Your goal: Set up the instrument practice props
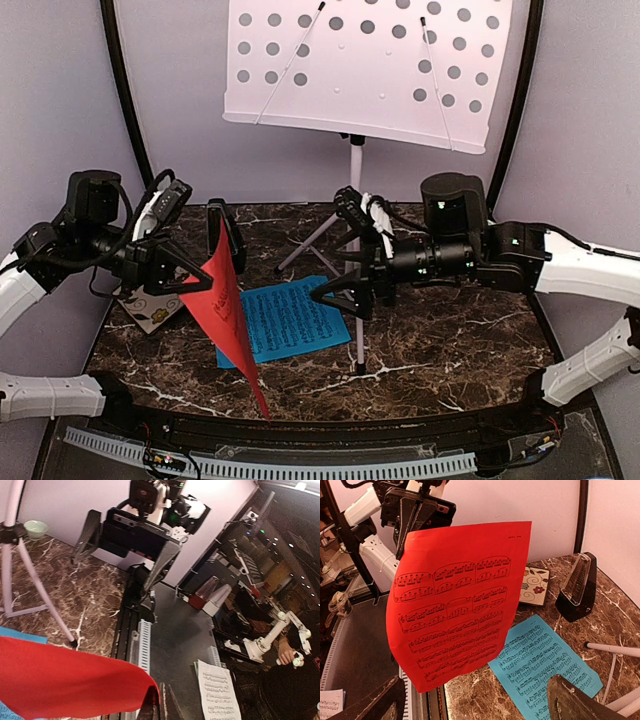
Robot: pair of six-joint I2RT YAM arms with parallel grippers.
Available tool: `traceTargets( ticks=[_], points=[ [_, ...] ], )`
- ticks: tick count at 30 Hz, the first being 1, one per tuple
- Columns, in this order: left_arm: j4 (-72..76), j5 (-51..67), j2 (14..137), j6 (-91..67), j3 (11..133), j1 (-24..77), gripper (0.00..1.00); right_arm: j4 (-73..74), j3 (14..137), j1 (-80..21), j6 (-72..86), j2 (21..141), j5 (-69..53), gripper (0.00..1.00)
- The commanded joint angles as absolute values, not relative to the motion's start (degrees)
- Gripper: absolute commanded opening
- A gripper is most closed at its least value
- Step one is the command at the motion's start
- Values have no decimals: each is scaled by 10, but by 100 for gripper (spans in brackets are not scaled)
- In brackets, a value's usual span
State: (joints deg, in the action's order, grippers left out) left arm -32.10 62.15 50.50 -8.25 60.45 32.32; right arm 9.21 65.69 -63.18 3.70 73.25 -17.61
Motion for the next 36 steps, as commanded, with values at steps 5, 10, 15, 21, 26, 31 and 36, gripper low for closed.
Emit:
traceTargets(
  ticks=[5,10,15,21,26,31,36],
  points=[
    [-281,710,540,-92,629,403,0,109,688,-627,12,693,-276,100],
    [-282,702,556,-83,635,454,0,149,693,-628,-36,699,-295,100],
    [-376,664,593,-11,677,502,0,179,716,-627,-52,702,-300,100],
    [-371,647,597,3,700,528,0,152,683,-620,-37,694,-305,100],
    [-369,642,597,17,718,547,0,106,672,-596,-14,708,-363,100],
    [-401,629,623,38,749,574,0,88,671,-575,-19,734,-410,100],
    [-425,616,653,67,772,601,0,38,674,-545,1,763,-527,100]
  ],
)
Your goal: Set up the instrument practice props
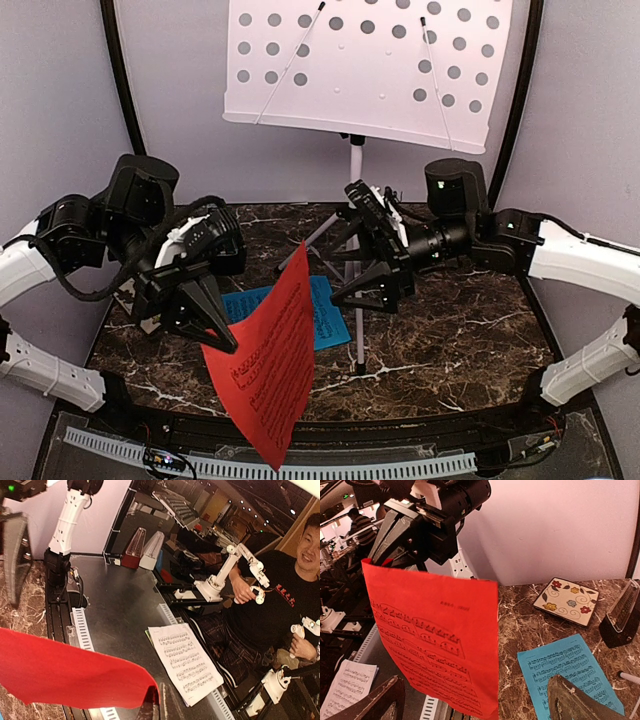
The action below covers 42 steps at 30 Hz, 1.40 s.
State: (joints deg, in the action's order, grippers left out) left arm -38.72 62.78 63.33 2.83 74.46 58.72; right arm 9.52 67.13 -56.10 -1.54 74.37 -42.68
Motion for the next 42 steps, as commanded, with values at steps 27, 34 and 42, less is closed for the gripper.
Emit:
traceTargets(
  ticks=[27,34,42],
  points=[
    [-339,320,606,62,745,611,14,114,636,-588,33,653,-409,0],
    [-189,221,514,7,638,609,74,131,637,-578,46,597,-355,0],
    [-89,230,500,-14,567,609,77,158,656,-577,36,585,-356,0]
  ],
)
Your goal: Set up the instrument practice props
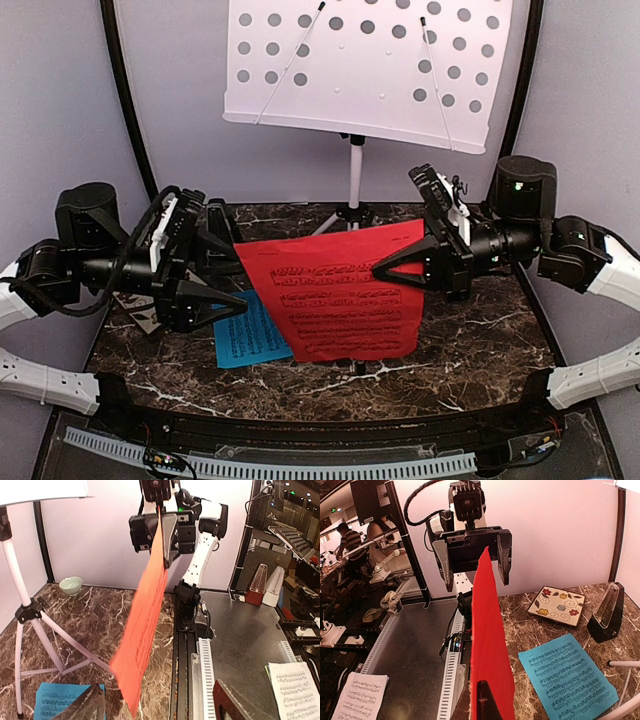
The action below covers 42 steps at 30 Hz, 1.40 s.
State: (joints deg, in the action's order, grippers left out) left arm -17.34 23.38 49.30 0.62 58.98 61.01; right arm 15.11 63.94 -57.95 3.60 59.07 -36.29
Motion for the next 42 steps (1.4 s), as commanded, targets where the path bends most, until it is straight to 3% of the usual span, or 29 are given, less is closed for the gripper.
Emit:
traceTargets(
  ticks=[1,22,30,35,39,41,42],
  points=[
    [-80,231,502,-15,564,609,77,158,656,-577,36,585,-356,0],
    [-43,250,491,-8,534,609,70,137,675,-577,47,585,-381,0],
    [36,244,518,-37,504,609,66,110,692,-576,52,584,-342,0],
    [76,225,529,-50,506,609,49,105,692,-576,54,579,-313,0],
    [97,178,529,-54,507,609,21,90,677,-575,58,569,-286,0],
    [102,161,528,-57,506,609,3,85,671,-575,61,563,-269,0],
    [106,153,528,-65,505,609,0,84,669,-575,61,561,-260,0]
  ],
)
